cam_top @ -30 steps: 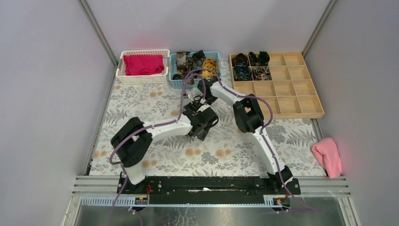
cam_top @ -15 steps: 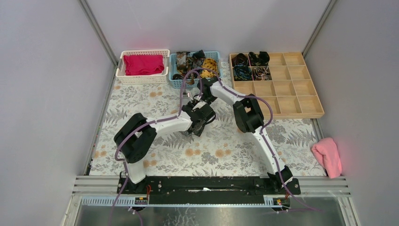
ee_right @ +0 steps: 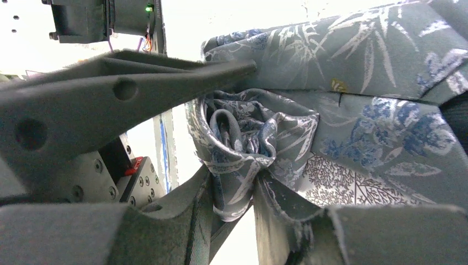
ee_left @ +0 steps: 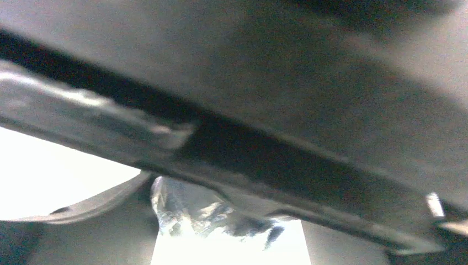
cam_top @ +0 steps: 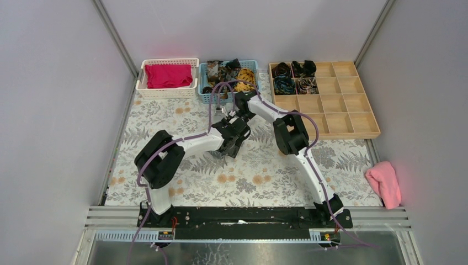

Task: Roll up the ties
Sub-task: Roll the tie at the center of the board.

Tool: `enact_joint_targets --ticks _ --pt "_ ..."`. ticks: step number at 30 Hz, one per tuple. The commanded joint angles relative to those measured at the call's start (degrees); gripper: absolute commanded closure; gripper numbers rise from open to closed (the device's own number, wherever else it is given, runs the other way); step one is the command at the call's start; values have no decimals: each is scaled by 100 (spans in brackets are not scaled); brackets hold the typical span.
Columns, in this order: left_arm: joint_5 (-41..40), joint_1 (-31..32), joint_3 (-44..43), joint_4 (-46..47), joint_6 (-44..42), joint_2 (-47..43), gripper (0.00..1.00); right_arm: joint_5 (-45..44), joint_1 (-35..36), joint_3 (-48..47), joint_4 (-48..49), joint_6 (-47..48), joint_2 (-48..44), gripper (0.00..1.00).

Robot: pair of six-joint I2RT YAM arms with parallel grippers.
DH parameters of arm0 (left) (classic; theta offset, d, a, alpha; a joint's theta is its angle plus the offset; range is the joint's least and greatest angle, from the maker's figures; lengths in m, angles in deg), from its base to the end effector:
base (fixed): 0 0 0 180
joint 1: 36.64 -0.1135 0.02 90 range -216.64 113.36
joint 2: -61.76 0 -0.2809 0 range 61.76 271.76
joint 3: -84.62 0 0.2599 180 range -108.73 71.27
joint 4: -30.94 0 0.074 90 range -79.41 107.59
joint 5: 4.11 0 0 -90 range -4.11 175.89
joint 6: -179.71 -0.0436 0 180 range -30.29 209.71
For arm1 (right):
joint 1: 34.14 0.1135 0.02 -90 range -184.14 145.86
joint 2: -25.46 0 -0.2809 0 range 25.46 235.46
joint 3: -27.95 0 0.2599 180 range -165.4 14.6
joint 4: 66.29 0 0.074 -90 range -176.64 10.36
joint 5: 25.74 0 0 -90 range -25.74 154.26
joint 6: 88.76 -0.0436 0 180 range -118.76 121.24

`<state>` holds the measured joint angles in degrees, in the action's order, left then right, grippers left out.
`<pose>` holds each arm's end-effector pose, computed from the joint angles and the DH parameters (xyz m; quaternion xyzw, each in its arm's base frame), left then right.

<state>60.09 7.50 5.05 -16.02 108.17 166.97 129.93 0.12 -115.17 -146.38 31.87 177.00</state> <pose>0.2729 -0.2384 0.1640 0.1812 0.9470 0.1120 0.2406 0.4127 0.3292 0.1174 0.4567 -0.7052 -0.5422 0.0063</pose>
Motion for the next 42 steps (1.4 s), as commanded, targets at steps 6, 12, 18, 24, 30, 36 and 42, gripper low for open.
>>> enact_joint_targets --ticks 6,12,18,24,30,36,42 --pt "399 -613 246 133 493 301 42 -90 153 118 -68 -89 -383 70" --pt "510 -785 314 208 565 266 41 -448 10 681 993 -841 -902 53" --pt "382 -877 428 268 704 34 42 -368 -318 1065 1587 -1380 -1411 47" --pt "56 -1017 647 304 994 -350 47 -625 -390 1741 2429 -1874 -2098 43" --pt "-64 -1064 921 311 1207 -599 59 -1779 -489 1917 3265 -2704 -2251 45" --pt "26 -1057 1011 312 1286 -561 64 -2559 -481 1530 3755 -3452 -1709 85" --pt "120 -1065 1087 389 1255 -496 64 -2661 -450 1277 4100 -3785 -1311 75"
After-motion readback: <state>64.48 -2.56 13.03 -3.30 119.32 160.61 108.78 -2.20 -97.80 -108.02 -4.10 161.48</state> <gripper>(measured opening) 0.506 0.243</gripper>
